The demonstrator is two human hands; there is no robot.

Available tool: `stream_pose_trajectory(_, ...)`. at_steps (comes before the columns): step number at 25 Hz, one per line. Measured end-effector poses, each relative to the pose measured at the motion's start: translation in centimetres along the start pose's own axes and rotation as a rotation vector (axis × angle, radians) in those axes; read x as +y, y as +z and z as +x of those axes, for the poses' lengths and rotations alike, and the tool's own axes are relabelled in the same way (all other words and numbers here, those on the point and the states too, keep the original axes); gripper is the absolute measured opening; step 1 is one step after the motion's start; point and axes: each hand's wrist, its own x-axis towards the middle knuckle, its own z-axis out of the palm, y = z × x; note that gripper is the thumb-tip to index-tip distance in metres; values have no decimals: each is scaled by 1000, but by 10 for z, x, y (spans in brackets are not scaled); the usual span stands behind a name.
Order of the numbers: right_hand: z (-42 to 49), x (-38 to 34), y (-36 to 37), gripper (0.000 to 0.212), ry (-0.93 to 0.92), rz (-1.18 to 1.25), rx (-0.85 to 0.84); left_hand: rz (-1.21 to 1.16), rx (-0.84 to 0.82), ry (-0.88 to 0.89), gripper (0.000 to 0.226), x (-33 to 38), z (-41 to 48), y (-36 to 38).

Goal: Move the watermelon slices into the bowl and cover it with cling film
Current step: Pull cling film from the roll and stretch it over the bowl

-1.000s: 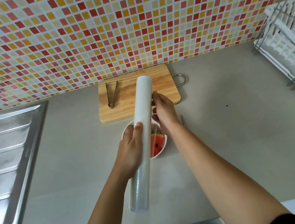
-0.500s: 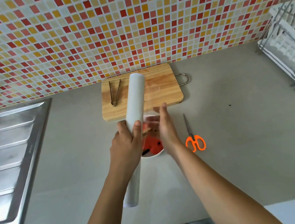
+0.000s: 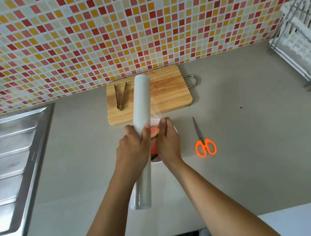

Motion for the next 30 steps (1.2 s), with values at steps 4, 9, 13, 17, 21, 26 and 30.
stream_pose_trajectory(4,0,0,-5,42,184,161,-98,-25,9,24,40,3,2,-6)
stream_pose_trajectory(9,-28,3,-11,47,438,552,-515,-108,-22,46,46,4,20,-27)
stream_pose_trajectory(13,-46,5,-9,24,358,558,-561,-183,-36,46,41,-1,28,-37)
stream_pose_trajectory(17,-54,-1,0,23,314,451,-375,-108,30,95,45,-8,34,-37)
stream_pose_trajectory(21,-61,-4,5,25,338,443,-319,-66,72,106,45,-9,36,-32)
stream_pose_trajectory(26,-72,0,3,24,390,566,-574,-212,54,55,44,-3,42,-43)
stream_pose_trajectory(30,-73,0,7,15,376,513,-578,-290,-4,46,42,-7,45,-53)
